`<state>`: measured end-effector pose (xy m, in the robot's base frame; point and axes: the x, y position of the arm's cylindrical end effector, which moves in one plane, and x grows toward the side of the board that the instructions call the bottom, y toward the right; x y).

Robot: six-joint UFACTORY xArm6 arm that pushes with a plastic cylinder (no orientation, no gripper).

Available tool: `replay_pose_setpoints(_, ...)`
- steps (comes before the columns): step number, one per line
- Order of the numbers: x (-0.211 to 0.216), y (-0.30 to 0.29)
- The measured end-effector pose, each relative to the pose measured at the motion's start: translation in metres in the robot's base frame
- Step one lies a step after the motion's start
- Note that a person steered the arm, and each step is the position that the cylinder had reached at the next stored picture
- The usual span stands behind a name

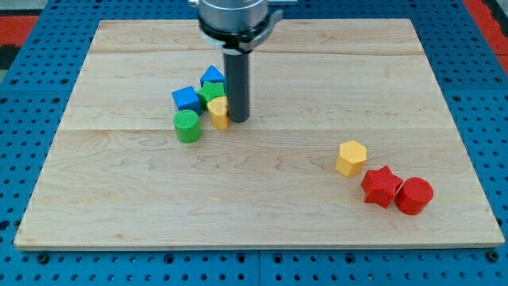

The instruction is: Move the blue triangle to the right of the green star

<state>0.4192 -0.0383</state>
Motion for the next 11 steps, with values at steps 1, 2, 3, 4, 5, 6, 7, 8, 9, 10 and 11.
replay_pose_setpoints(1,0.000,-0.024)
replay_pose_setpoints(2,0.000,-0.029)
replay_pose_setpoints(3,0.000,0.031)
replay_pose_setpoints(4,-0.036,0.059)
replay_pose_setpoints(5,-0.091,0.039)
replay_pose_setpoints(6,-0.132,-0.023)
replay_pose_setpoints(7,-0.119,-0.040)
replay_pose_setpoints(8,-0.073,-0.008)
replay_pose_setpoints(9,-0.073,0.029)
replay_pose_setpoints(10,-0.072,0.037)
replay_pose_setpoints(11,-0.070,0.023)
